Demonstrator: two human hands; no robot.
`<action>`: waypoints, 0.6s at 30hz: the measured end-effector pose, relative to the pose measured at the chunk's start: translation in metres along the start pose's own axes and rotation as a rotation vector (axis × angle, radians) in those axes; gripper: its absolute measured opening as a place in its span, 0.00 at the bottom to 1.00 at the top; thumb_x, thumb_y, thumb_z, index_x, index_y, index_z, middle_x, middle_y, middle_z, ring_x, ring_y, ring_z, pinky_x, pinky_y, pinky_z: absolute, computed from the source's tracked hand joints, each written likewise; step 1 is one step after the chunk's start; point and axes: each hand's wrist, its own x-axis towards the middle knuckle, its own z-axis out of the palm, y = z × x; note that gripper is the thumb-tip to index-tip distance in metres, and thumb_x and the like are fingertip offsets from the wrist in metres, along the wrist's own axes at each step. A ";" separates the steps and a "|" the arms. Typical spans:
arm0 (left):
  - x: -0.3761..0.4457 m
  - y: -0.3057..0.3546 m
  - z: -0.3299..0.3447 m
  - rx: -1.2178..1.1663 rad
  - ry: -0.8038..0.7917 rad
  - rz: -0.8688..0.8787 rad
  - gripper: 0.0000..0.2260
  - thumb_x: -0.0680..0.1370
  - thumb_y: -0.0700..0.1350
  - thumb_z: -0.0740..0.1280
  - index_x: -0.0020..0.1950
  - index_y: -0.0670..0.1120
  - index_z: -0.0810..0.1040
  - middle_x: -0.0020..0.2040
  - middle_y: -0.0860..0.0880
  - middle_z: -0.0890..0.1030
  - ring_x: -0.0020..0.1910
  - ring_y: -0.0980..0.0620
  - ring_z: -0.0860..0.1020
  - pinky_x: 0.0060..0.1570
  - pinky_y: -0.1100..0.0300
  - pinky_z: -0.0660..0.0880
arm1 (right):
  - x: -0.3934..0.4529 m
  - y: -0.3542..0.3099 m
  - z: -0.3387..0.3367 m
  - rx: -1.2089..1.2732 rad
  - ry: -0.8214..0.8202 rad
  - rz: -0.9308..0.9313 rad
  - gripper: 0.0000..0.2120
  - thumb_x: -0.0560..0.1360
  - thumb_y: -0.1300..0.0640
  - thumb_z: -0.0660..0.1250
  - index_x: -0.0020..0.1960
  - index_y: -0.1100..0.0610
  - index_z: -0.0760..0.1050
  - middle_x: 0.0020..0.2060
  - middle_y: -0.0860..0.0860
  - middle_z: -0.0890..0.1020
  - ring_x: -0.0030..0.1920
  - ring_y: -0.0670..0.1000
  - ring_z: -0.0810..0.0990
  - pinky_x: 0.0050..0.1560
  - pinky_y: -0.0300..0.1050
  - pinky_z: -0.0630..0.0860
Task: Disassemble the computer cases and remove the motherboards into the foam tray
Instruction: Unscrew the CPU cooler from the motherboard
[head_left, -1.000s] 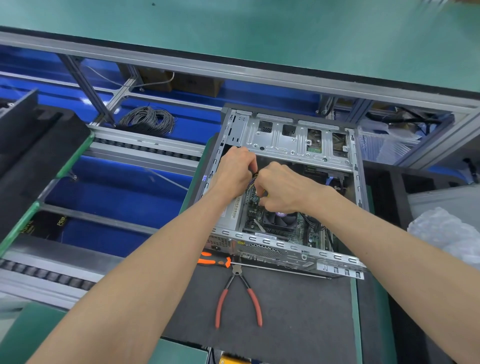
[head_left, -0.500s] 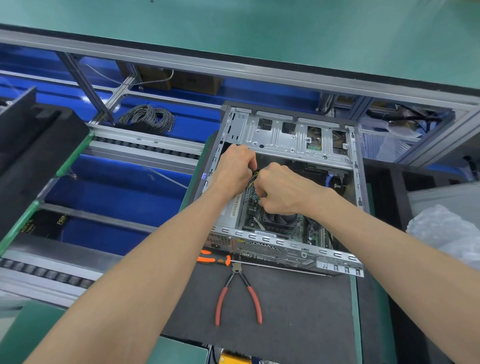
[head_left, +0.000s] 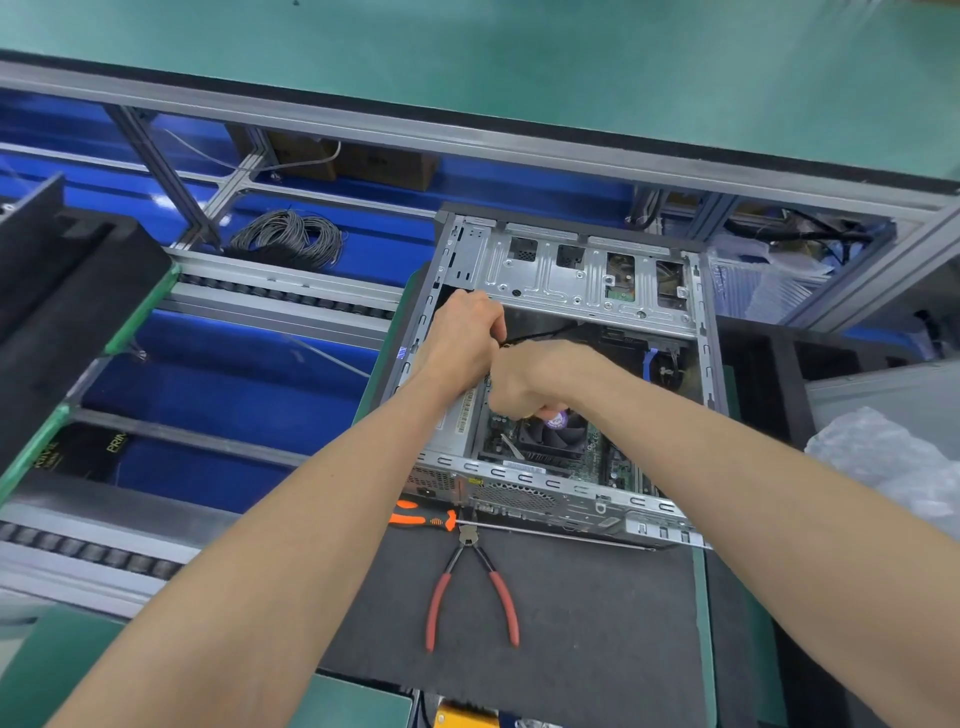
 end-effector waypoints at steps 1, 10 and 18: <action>0.000 0.000 0.000 -0.005 0.001 -0.005 0.11 0.73 0.30 0.65 0.41 0.46 0.79 0.44 0.52 0.74 0.51 0.50 0.71 0.48 0.61 0.67 | 0.001 -0.001 0.002 -0.032 -0.007 0.001 0.08 0.76 0.62 0.57 0.41 0.61 0.74 0.35 0.54 0.77 0.32 0.52 0.75 0.36 0.45 0.74; 0.002 0.002 -0.002 0.032 -0.030 -0.023 0.10 0.75 0.32 0.66 0.44 0.45 0.82 0.49 0.48 0.80 0.55 0.47 0.73 0.53 0.58 0.71 | -0.010 0.009 0.022 -0.620 0.386 -0.360 0.14 0.70 0.55 0.67 0.36 0.54 0.61 0.30 0.48 0.66 0.30 0.52 0.68 0.31 0.46 0.61; 0.002 0.004 -0.003 0.019 -0.007 -0.006 0.08 0.76 0.33 0.66 0.43 0.44 0.81 0.48 0.46 0.80 0.54 0.46 0.74 0.51 0.58 0.71 | -0.002 0.001 0.010 -0.352 0.161 -0.067 0.05 0.75 0.56 0.60 0.42 0.55 0.71 0.39 0.50 0.72 0.36 0.51 0.72 0.36 0.49 0.64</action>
